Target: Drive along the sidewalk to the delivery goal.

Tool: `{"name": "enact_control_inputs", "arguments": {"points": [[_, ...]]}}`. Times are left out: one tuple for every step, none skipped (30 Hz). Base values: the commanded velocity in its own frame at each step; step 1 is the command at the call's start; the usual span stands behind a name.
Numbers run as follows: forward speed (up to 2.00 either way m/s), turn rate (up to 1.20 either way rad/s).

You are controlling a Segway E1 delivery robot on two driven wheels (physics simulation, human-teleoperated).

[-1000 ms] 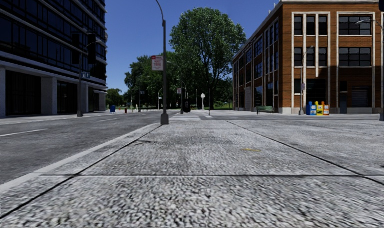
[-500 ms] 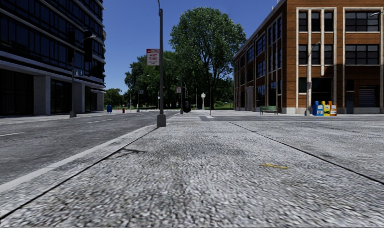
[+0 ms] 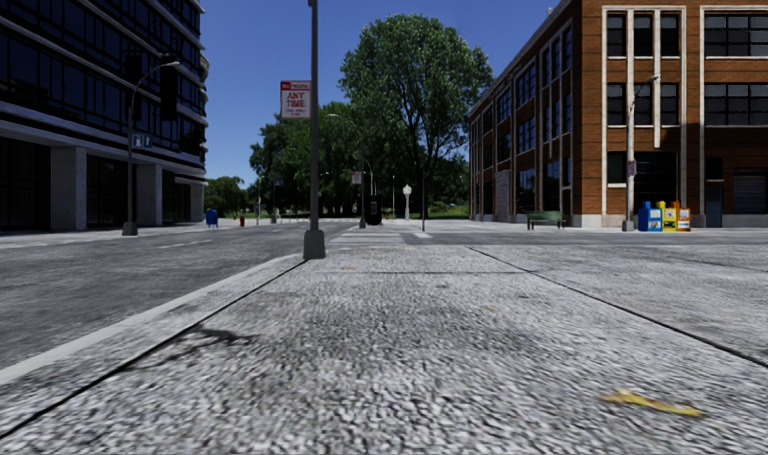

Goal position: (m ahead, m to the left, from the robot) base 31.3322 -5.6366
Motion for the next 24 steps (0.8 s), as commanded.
{"name": "enact_control_inputs", "arguments": {"points": [[2.0, 0.0], [2.0, 0.0], [2.0, 0.0], [2.0, 0.0], [2.0, 0.0], [2.0, 0.0], [2.0, 0.0], [2.0, 0.0], [2.0, 0.0], [2.0, 0.0], [2.0, 0.0], [2.0, 0.0], [2.0, 0.0], [2.0, 0.0], [2.0, 0.0], [2.0, 0.0], [2.0, 0.0], [2.0, 0.0], [2.0, 0.0], [2.0, 0.0], [2.0, 0.0], [2.0, 0.0], [2.0, 0.0], [2.0, 0.0]]}}
